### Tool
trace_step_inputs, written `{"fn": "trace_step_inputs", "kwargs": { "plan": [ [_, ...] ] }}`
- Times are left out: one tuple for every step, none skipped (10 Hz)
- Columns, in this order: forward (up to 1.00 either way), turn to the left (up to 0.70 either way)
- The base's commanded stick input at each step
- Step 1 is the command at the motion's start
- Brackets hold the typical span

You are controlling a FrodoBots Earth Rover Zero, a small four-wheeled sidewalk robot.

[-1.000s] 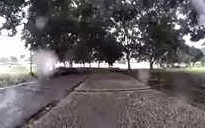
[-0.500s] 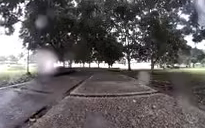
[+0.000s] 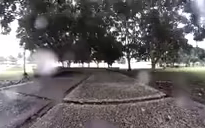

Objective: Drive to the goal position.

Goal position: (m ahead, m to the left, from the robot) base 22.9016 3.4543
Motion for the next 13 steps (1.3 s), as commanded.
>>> {"fn": "trace_step_inputs", "kwargs": {
  "plan": [
    [0.7,0.0],
    [0.7,0.0],
    [0.7,0.0],
    [0.7,0.0],
    [0.7,0.0],
    [0.7,0.0],
    [0.7,0.0],
    [0.7,0.0],
    [0.7,0.0],
    [0.7,0.0],
    [0.7,0.0],
    [0.7,0.0],
    [0.7,0.0]
  ]
}}
